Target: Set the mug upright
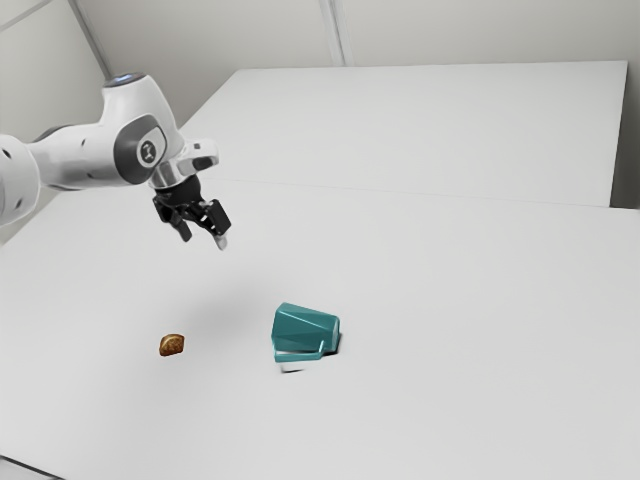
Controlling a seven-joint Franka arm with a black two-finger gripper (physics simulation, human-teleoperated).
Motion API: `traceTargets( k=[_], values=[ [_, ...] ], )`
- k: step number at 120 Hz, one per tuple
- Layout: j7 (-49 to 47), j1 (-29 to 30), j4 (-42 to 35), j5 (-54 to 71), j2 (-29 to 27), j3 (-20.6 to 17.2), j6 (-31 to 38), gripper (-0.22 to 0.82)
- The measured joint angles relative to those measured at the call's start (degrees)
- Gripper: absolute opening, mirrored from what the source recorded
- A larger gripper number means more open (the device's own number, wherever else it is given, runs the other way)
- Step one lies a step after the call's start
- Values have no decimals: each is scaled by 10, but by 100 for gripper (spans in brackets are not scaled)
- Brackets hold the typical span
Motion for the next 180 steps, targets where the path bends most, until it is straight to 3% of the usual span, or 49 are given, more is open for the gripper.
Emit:
traceTargets(
  k=[20, 97, 180],
  values=[
    [0, -14, -9, -17, -6, 8, 0, 60],
    [51, -18, -98, -301, -9, 38, -28, 60],
    [103, -46, -195, -462, -20, 51, -16, 60]
  ],
)
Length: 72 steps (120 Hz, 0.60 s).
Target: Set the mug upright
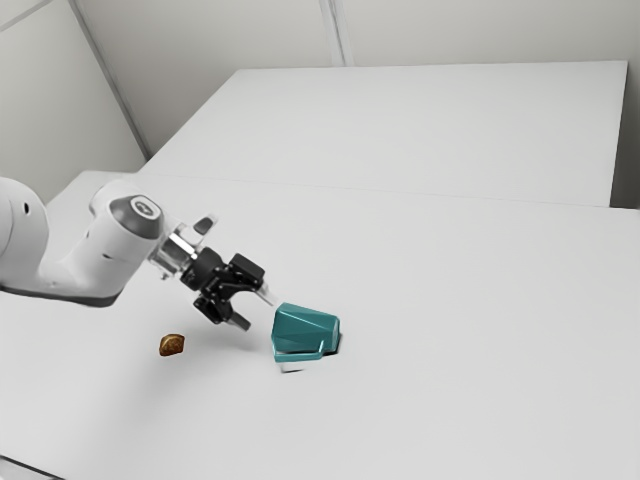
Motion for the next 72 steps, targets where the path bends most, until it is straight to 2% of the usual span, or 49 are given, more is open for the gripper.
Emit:
traceTargets(
  k=[72],
  values=[
    [41, -36, -1, -92, 29, 1, 10, 60]
  ],
)
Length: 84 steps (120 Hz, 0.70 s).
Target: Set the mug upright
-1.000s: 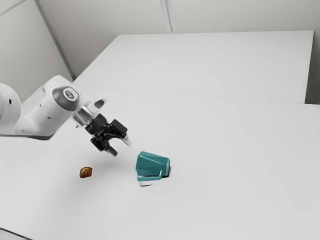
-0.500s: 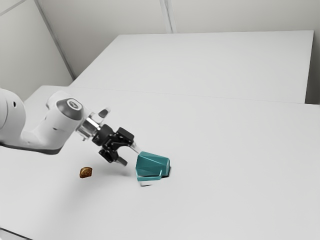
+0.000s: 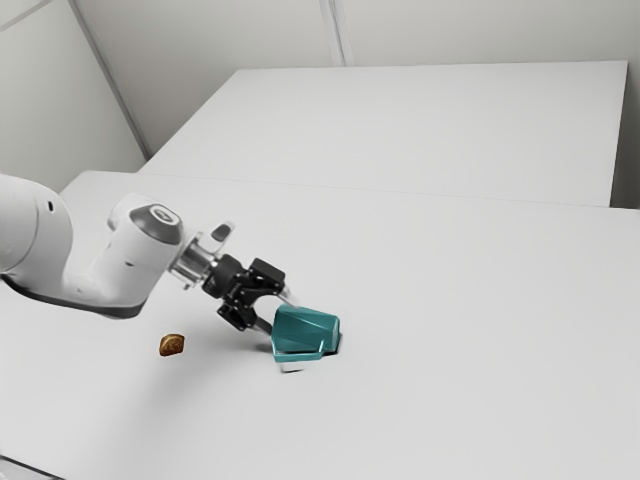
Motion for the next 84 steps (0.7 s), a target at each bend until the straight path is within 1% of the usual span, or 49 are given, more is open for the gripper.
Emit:
traceTargets(
  k=[10, 17, 26, 38, 48, 65, 84],
  values=[
    [6, -6, 0, -12, 4, 0, 0, 58],
    [10, -10, 0, -18, 6, 0, 1, 52],
    [14, -13, 1, -24, 8, 0, 1, 39],
    [20, -16, 0, -27, 9, 0, 4, 16],
    [23, -17, 1, -28, 8, 1, 5, 3],
    [28, -22, 4, -31, 4, 2, 7, -7],
    [33, -33, 6, -38, 0, 1, 12, -13]
  ],
)
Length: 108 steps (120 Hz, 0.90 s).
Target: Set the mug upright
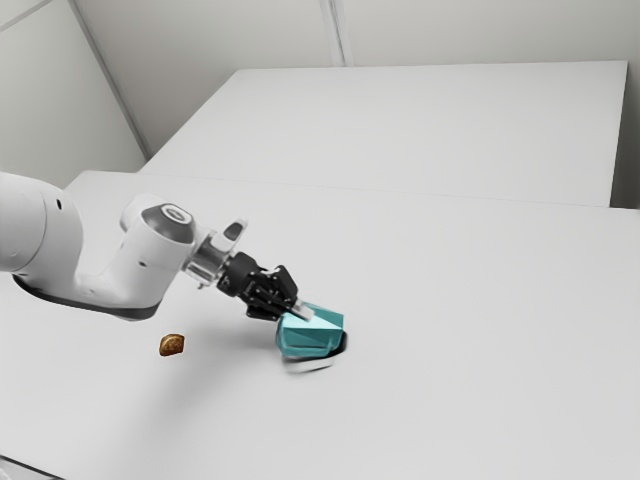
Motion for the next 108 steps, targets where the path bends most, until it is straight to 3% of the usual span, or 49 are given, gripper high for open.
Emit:
traceTargets(
  k=[53, 108],
  values=[
    [8, -4, 3, 78, -34, 0, 46, -14],
    [-12, -19, 76, 326, -33, -2, 84, -15]
  ],
)
